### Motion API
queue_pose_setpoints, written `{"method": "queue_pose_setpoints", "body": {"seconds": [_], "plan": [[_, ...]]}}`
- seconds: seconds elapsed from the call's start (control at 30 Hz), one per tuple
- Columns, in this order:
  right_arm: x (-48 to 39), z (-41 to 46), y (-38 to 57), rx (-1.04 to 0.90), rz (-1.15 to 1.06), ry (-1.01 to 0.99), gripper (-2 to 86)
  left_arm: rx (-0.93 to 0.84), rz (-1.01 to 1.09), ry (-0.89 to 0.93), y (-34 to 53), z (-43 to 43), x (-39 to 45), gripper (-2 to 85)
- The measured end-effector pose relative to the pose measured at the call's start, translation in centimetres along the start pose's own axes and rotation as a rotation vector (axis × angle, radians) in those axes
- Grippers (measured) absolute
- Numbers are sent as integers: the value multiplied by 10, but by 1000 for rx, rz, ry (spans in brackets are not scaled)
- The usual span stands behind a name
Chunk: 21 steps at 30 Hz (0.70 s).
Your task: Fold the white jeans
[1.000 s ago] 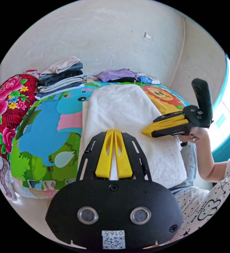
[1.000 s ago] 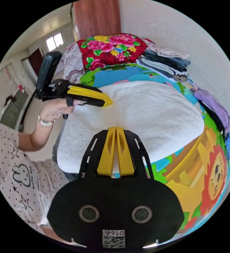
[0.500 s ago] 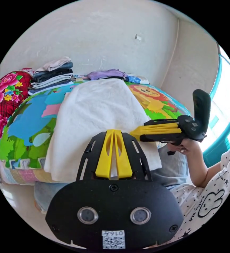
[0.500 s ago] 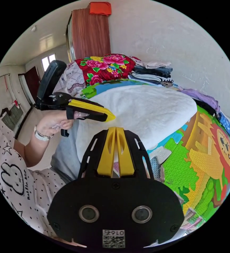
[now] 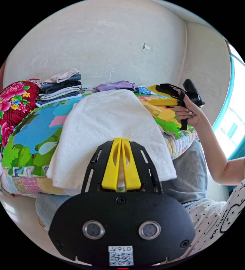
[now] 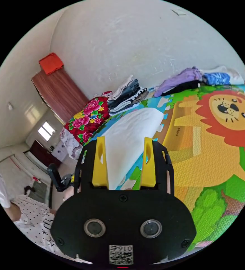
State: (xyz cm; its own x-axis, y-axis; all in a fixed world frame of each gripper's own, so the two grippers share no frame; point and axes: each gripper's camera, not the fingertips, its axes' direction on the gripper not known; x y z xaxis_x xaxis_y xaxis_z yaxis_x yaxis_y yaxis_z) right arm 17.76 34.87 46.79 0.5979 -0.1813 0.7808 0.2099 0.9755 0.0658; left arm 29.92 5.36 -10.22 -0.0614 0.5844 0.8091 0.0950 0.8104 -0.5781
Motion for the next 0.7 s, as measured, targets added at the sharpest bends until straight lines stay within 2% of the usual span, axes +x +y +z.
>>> {"method": "queue_pose_setpoints", "body": {"seconds": [0.1, 0.33, 0.4, 0.47, 0.53, 0.6, 0.7], "plan": [[50, 13, -27, -173, 143, -46, 209, 13, -11, 19, 4, 1, 1, -10], [118, 21, -59, -201, 301, -251, 188, 29, -23, 34, 10, 3, 5, -10], [125, 28, -64, -214, 304, -256, 173, 43, -38, 46, 12, 2, 5, -10], [129, 36, -70, -242, 295, -180, 139, 53, -65, 67, 13, -1, 5, -10], [127, 39, -73, -242, 256, -148, 116, 60, -77, 163, 12, -8, 7, -10], [127, 40, -74, -235, 249, -127, 95, 115, -13, 363, 10, -21, 23, -10], [137, 32, -68, -143, 360, -238, 67, 81, 114, 504, 1, -20, 65, -10]]}}
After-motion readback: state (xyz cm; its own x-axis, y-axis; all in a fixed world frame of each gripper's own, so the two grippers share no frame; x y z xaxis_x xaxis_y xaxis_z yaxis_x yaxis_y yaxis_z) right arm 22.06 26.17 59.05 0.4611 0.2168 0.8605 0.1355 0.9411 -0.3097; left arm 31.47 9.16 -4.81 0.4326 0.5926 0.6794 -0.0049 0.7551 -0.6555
